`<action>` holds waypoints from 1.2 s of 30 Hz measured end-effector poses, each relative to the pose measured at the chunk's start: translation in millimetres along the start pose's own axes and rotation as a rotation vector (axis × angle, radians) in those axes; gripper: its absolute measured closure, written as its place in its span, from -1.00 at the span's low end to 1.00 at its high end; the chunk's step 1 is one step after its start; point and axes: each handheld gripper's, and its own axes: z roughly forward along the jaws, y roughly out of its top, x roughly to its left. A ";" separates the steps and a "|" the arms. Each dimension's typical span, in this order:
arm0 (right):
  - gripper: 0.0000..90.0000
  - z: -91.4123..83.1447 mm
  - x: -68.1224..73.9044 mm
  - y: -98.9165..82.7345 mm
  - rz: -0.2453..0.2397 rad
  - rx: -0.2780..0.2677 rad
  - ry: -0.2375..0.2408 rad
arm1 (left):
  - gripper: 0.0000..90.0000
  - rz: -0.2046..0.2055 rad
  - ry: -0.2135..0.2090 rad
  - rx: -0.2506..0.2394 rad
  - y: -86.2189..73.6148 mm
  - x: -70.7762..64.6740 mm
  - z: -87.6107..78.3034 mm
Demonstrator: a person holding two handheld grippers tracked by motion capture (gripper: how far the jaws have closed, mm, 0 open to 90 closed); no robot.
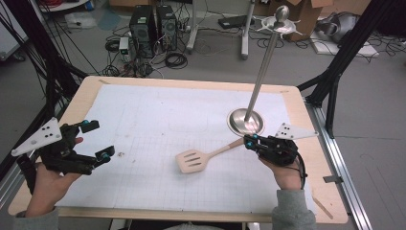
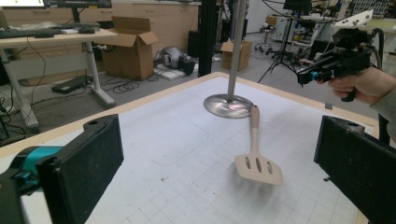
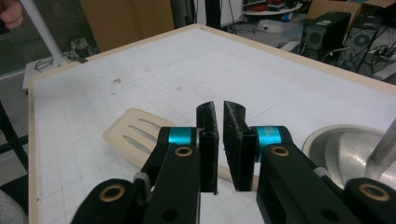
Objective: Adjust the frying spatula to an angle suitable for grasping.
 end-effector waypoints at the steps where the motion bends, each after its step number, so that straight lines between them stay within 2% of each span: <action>1: 0.93 0.9 -0.5 -0.3 -0.001 0.001 -0.002 | -0.96 -0.001 0.000 0.002 -0.5 -0.2 0.3; 8: 0.99 10.3 -5.7 -5.7 0.016 0.025 0.008 | -0.96 -0.004 -0.006 -0.002 -0.1 -2.6 -0.3; 12: 0.99 20.9 -7.8 -9.4 0.009 0.074 0.004 | -0.96 -0.007 -0.006 0.001 -1.4 -2.0 -0.3; 18: 0.99 36.2 -6.9 -11.3 -0.038 0.104 0.007 | -0.96 -0.018 0.003 0.012 -6.3 1.0 1.4; 23: 1.00 48.4 -6.6 -11.8 -0.078 0.098 0.007 | -0.96 -0.027 -0.003 0.008 -6.6 0.3 2.0; 29: 1.00 64.3 -13.7 -16.7 -0.065 0.146 0.024 | -0.96 -0.022 0.000 0.017 -7.6 0.0 3.6; 30: 1.00 68.3 -16.1 -18.6 -0.056 0.165 0.024 | -0.96 -0.027 -0.001 0.020 -8.8 0.5 4.0; 36: 1.00 79.0 -25.4 -24.2 -0.011 0.190 0.011 | -0.96 -0.030 0.002 0.025 -10.9 2.6 3.4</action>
